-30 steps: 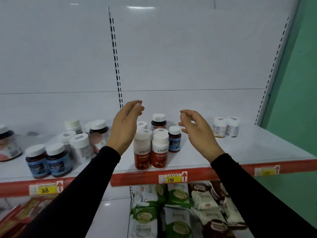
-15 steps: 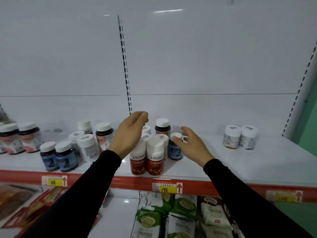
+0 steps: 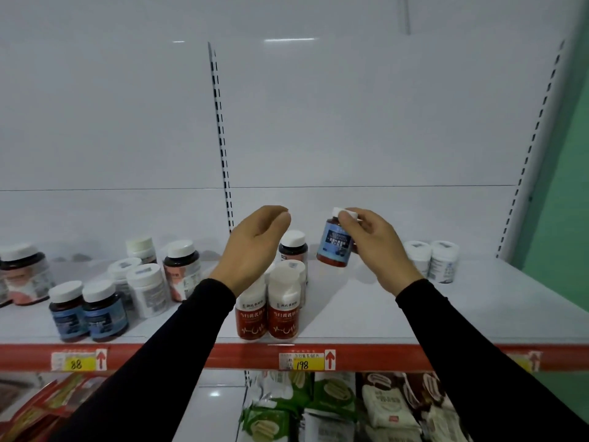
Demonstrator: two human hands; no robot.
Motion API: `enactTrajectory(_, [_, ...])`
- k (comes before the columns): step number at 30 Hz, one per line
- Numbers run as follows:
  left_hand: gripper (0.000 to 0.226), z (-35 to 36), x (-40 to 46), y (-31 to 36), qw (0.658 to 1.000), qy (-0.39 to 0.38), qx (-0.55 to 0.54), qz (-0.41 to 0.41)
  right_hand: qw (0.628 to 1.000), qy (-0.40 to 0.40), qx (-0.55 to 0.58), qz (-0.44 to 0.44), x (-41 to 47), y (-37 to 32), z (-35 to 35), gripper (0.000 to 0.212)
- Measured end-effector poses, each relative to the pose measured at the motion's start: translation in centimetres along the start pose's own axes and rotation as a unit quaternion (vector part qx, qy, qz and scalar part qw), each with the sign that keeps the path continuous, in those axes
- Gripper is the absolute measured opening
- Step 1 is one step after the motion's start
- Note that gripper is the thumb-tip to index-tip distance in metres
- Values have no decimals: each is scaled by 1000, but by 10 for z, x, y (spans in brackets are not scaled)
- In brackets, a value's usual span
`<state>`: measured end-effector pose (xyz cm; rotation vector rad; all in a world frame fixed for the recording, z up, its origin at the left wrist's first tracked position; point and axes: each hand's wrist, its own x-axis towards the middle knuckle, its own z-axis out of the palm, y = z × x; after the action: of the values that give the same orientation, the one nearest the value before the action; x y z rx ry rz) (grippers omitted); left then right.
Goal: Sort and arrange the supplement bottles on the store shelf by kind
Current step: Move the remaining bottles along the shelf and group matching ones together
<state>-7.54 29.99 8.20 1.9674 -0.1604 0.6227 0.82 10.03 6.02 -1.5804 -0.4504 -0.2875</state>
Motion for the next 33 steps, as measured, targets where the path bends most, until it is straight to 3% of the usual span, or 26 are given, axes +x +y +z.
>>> enactTrajectory(3, [37,10,3,10,1000,-18,2,24,998,-9,56,-11,-1,-24,0,18])
enactTrajectory(11, [65,19,0,17,992,-112,1,60,996,-27,84,-18,-3,-45,15,32])
enactTrajectory(24, [65,6,3,8,992,-93,13,84,995,-40,86,-15,-5,-48,31,24])
enactTrajectory(33, [64,-36,-13,3,997,-37,15,62,990,-127,22,-52,-6,-59,67,39])
